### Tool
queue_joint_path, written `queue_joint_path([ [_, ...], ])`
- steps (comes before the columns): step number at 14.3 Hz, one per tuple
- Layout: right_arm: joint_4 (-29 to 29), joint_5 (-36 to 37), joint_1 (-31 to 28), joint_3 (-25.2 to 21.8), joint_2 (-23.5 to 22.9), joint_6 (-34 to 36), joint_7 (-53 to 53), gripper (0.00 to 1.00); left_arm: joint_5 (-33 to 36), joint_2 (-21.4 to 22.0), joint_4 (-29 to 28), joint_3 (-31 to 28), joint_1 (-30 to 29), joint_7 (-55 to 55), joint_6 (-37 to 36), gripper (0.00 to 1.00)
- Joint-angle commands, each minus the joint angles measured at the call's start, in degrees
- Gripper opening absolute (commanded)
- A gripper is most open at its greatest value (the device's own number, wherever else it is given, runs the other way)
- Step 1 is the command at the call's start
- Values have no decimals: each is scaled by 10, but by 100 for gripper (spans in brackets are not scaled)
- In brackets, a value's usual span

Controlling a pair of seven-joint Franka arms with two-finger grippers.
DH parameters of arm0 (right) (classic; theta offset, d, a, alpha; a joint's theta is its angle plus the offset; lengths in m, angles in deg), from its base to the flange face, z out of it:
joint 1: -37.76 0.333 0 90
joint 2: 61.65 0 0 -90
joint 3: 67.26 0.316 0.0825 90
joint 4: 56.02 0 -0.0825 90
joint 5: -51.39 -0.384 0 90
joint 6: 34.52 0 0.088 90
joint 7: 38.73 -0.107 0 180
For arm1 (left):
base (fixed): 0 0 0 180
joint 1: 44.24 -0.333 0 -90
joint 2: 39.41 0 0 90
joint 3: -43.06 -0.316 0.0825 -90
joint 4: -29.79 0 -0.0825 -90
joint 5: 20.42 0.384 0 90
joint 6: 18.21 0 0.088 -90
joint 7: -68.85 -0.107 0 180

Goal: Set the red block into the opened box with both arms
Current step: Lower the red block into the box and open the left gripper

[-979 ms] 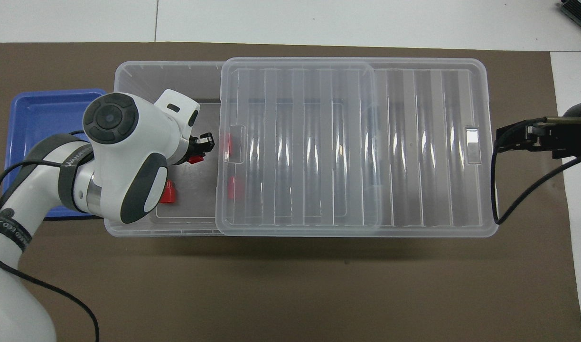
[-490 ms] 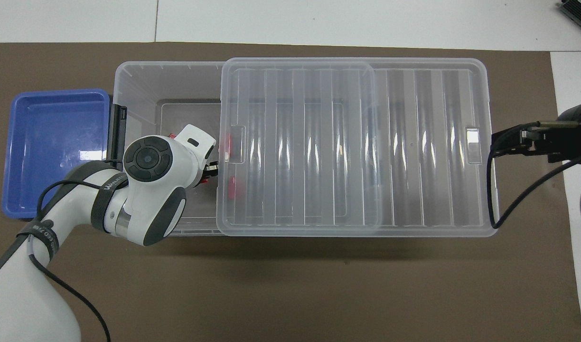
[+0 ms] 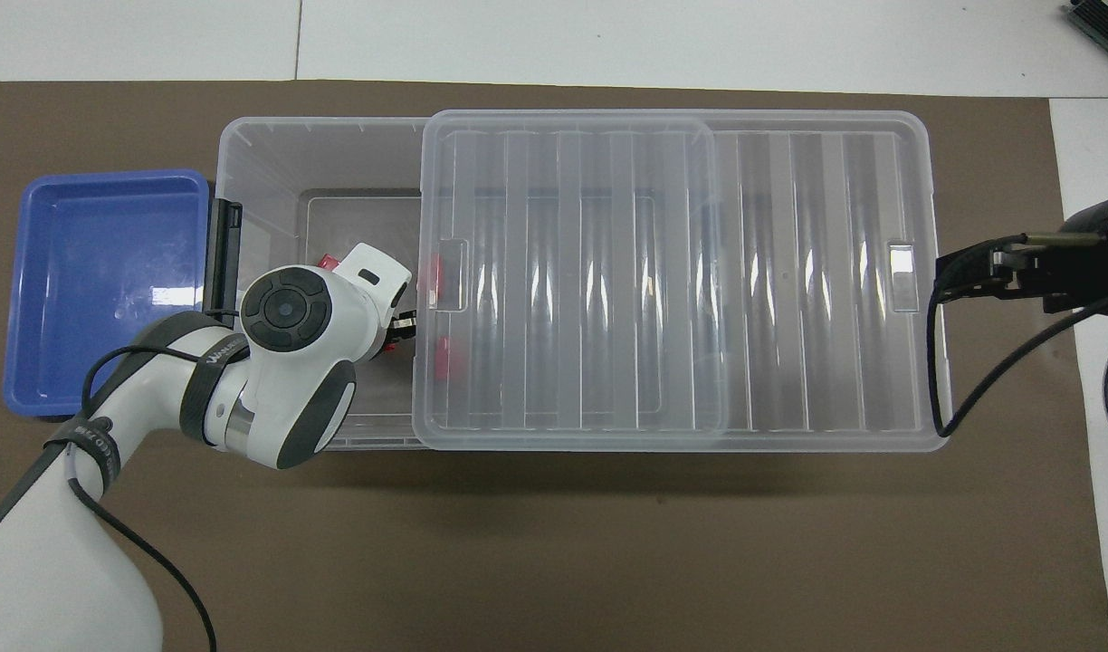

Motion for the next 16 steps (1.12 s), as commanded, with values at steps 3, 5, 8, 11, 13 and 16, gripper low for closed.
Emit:
queue_joint_path([
  [3,-20,-11,-10,2,11,-33,9,100,15,-3,-20,-4,-4,3,39,4],
  [5,-21,-11,-13,1,9,-35,9,98,14,-3,-21,-4,-4,3,39,57],
  [8,-52,-11,-30,0,11,-75,15,68,15,-3,-18,-5,-4,3,31,76],
  [11,-99,-11,-51,0,18,-133,19,20,15,0,-3,-5,-4,3,5,76],
  [13,-129,-11,-64,-1,19,-175,17,0,15,5,37,-5,-2,3,-56,75],
  [16,-147,-11,-77,-1,13,-208,20,0,14,18,115,-5,-3,0,-172,75],
])
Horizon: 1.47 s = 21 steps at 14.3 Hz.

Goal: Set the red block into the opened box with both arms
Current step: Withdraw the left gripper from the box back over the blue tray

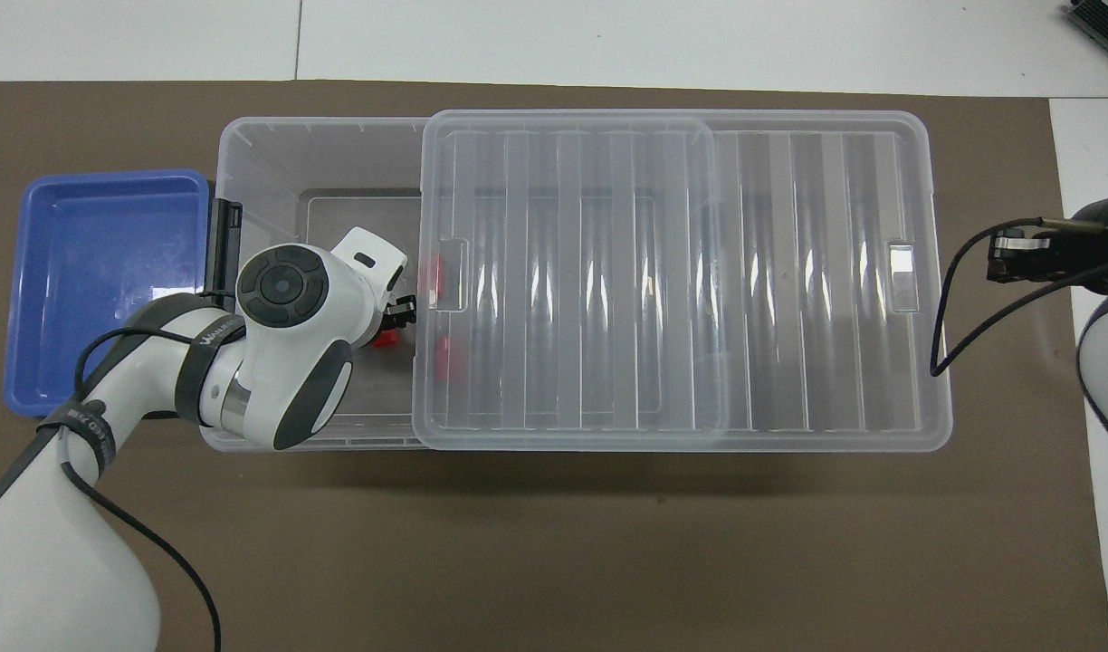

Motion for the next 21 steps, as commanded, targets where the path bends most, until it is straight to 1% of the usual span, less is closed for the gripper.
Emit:
queue_joint_path([
  [1,-26,-11,-15,4,8,-31,16,0,13,20,72,-1,-2,-1,-111,75],
  [4,-47,-11,-25,4,-4,-84,17,0,13,43,125,-6,-8,-32,-204,76],
  [6,-62,-11,-28,4,-12,-114,17,0,9,53,176,-6,-43,-109,-277,76],
  [7,-62,-10,-28,4,-22,-118,19,0,7,55,201,-6,-65,-161,-311,78],
  [8,-62,-10,-30,4,-29,-127,26,0,5,61,208,-6,-92,-209,-328,88],
  [9,-63,-10,-30,4,-35,-136,31,0,3,77,205,-6,-118,-255,-333,100],
  [11,-63,-11,-29,4,-41,-137,31,0,-4,106,199,-6,-168,-332,-345,100],
  [13,-65,-11,-29,4,-49,-138,32,0,-4,124,192,-9,-190,-381,-349,100],
  [16,-67,-11,-19,5,-53,-138,30,0,-3,131,186,-9,-201,-383,-339,100],
  [19,-68,-10,-16,6,-57,-138,30,0,-4,140,188,-8,-200,-381,-351,100],
  [21,-68,-11,-15,7,-57,-137,31,0,-4,177,187,-9,-201,-381,-375,100],
])
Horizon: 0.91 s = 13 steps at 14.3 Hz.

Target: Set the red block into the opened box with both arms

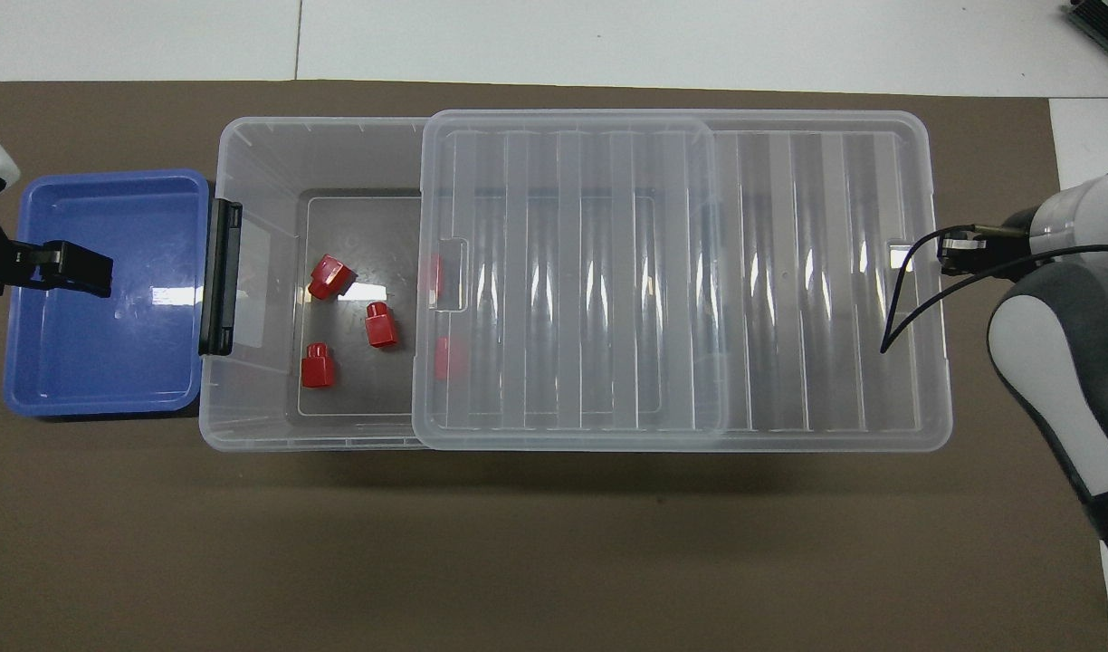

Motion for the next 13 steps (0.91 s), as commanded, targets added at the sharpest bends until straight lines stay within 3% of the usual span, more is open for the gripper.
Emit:
queue_joint_path([
  [1,-6,-11,5,2,1,-10,18,0,-4,64,-14,1,-5,-6,-44,100],
  [3,-5,-11,20,2,1,-3,19,0,-4,71,-39,1,-5,-5,-20,100],
  [5,-5,-11,34,2,1,-3,18,0,-18,96,-100,0,-10,-2,35,100],
  [10,-7,-11,73,2,3,6,18,0,-60,79,-73,-74,23,-4,-4,100],
  [13,-9,-11,100,2,5,6,11,0,-60,83,-70,-70,24,1,-6,100],
])
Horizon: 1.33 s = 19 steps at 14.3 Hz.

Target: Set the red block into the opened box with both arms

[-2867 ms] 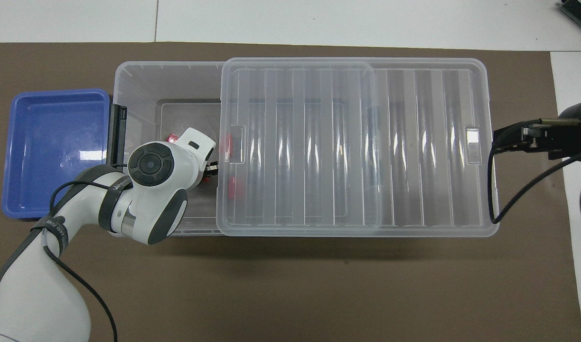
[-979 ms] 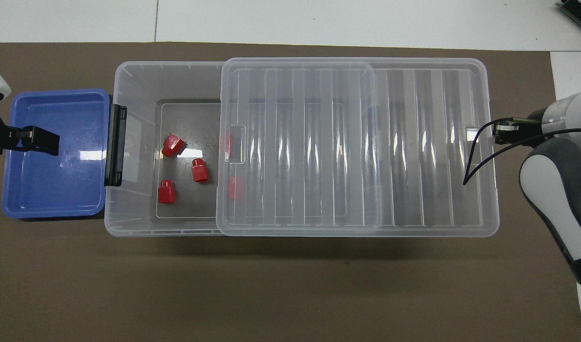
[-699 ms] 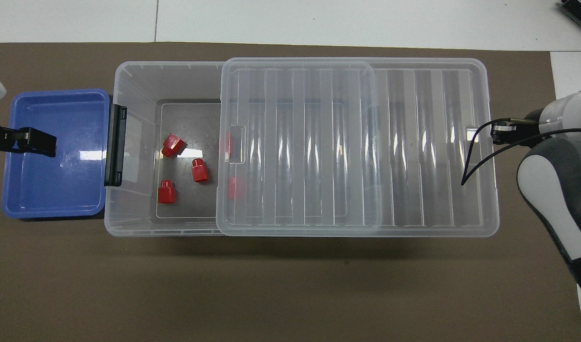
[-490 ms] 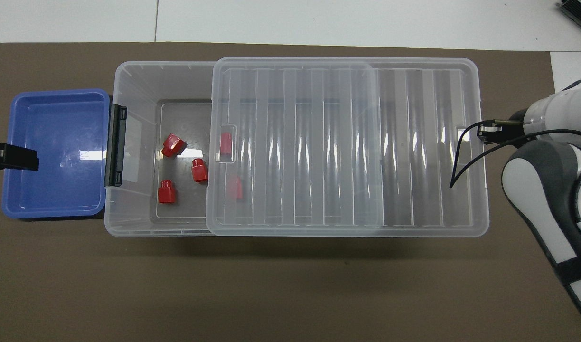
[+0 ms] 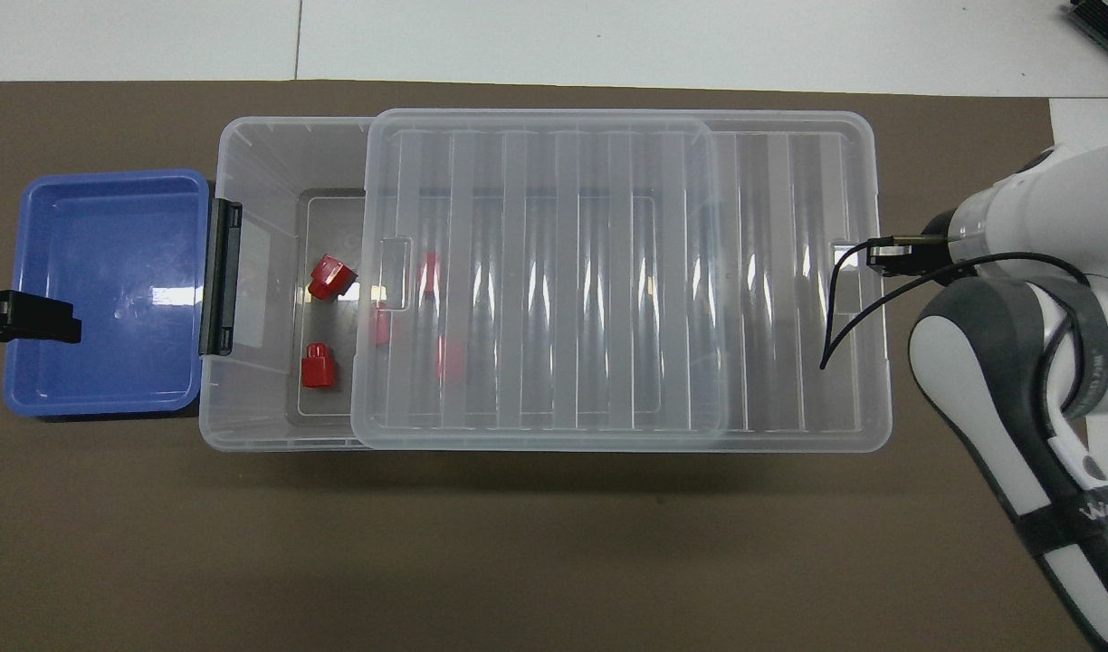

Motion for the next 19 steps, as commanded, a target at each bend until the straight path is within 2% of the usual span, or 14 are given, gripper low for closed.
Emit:
queue_joint_path([
  [1,-12,-12,20,1,7,4,10,0,-7,6,6,-3,14,2,-10,100],
  [8,-15,-14,64,1,10,11,10,0,-7,7,4,-1,14,-1,-13,100],
  [14,-14,-50,91,3,10,8,6,0,-7,7,4,-1,13,2,-11,100],
  [19,-14,-58,94,5,10,8,6,0,-7,7,4,-2,6,1,-11,100],
])
